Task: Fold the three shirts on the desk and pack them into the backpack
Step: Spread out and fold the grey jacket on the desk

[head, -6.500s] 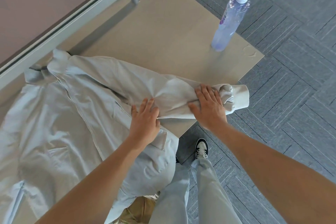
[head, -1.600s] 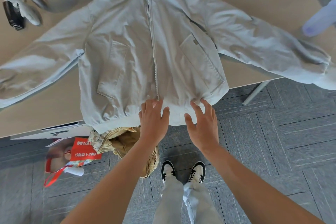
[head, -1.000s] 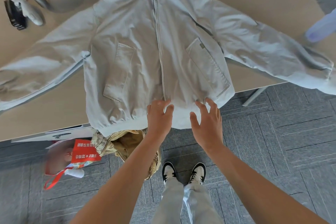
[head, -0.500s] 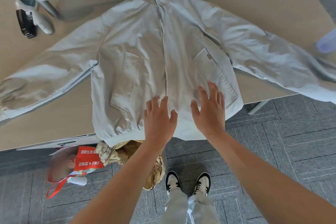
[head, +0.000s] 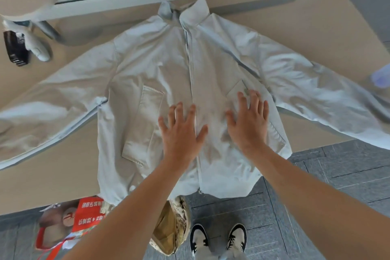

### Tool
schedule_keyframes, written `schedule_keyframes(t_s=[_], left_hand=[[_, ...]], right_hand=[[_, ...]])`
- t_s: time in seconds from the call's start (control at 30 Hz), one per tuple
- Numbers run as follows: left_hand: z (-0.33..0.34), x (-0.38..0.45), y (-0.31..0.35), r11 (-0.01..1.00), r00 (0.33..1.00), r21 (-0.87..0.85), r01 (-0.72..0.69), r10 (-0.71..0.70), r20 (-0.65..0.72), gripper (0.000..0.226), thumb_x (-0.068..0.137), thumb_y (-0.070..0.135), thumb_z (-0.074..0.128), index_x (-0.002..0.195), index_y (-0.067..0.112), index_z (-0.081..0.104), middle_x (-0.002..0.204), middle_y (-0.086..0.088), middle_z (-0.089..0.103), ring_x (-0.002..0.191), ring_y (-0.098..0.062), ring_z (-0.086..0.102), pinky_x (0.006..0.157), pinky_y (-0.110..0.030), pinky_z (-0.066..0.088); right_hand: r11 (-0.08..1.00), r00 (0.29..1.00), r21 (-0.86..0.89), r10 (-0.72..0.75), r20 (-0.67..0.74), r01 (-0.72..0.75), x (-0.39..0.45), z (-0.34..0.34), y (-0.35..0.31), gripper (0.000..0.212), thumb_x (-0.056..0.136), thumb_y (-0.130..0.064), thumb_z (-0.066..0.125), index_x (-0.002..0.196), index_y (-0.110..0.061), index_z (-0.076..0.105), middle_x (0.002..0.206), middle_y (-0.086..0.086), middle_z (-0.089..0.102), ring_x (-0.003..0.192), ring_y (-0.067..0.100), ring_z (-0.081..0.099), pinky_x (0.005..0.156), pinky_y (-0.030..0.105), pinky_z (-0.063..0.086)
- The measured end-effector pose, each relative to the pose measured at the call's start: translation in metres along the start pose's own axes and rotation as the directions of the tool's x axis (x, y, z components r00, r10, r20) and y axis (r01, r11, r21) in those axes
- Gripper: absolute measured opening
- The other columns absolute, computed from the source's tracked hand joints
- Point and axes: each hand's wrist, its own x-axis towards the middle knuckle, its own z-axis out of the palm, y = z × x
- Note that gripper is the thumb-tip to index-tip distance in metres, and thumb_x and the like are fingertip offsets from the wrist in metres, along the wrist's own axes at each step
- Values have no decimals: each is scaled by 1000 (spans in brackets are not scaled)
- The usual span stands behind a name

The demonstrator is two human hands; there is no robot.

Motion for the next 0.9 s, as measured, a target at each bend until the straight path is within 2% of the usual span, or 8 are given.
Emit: schedule_keyframes(t_s=[0.2,0.37,0.5,0.6,0.77,0.9], left_hand=[[-18,78,-16,995,996,-31,91,-90,19,76,99,67,31,164,30,17,172,-12,9,160,-33,0,124,-67,5],[-31,151,-25,991,990,1,137,-137,15,77,100,68,29,165,31,11,173,-10,0,160,-32,-6,124,-67,2],[-36,209,-32,984,984,24,177,-177,12,79,98,70,24,165,33,6,174,-9,-1,160,-32,-7,124,-67,2],[-34,245,-42,983,983,41,181,-181,9,80,97,73,22,166,34,6,174,-8,-3,160,-31,-8,123,-69,2],[-18,280,-63,974,973,26,224,-225,49,83,94,79,22,164,38,8,174,0,-3,160,-29,-11,117,-78,3],[-1,278,-80,957,956,24,290,-291,31,83,95,80,17,165,37,3,174,3,-12,159,-29,-18,112,-83,0]], right_hand=[[995,991,64,-83,103,77,72,5,-19,66,105,-46,43,164,-20,28,172,17,15,161,32,9,130,51,8],[983,974,72,-177,140,168,152,21,-44,67,106,-48,37,165,-20,23,174,14,10,161,29,5,131,49,5],[971,959,52,-240,151,235,213,44,-57,69,105,-52,37,165,-20,23,174,13,11,161,32,6,130,53,6],[962,952,44,-274,138,271,249,59,-65,73,103,-60,30,165,-22,22,173,14,13,161,34,9,128,58,6],[963,933,5,-263,247,270,278,84,-80,74,103,-66,18,167,-29,15,175,14,-2,161,31,-6,127,62,-4],[948,924,-47,-295,243,315,282,97,-94,74,103,-67,13,167,-30,10,175,14,-2,162,29,-8,126,62,-5]])
